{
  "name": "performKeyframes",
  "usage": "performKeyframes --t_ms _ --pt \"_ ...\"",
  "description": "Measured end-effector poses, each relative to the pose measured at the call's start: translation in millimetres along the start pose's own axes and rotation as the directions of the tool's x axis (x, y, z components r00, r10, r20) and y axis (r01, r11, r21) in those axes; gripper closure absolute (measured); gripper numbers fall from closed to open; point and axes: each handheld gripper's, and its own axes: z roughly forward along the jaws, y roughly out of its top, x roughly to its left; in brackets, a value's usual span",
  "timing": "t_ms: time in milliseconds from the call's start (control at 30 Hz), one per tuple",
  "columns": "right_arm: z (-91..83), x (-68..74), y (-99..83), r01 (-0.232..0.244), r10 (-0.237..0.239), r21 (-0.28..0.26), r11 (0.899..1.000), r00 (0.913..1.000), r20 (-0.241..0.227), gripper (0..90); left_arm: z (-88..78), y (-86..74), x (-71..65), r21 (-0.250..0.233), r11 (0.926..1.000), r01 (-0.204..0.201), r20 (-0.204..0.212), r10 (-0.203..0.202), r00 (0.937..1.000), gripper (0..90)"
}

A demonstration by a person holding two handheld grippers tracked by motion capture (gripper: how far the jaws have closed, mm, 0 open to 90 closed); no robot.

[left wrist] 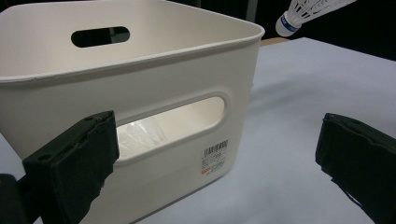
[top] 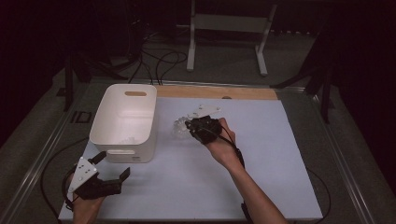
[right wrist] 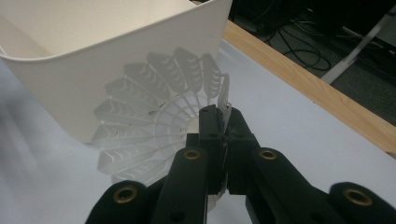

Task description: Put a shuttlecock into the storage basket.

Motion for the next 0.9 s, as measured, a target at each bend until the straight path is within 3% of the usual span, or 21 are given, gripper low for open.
performKeyframes --t_ms 900 --pt "-3.6 -0.4 14.4 0.006 -0.006 -0.011 1.000 1.0000 -0.001 88.3 -0.4 0.1 0.1 -0.002 1.0000 0.002 -0.003 -0.002 1.0000 0.0"
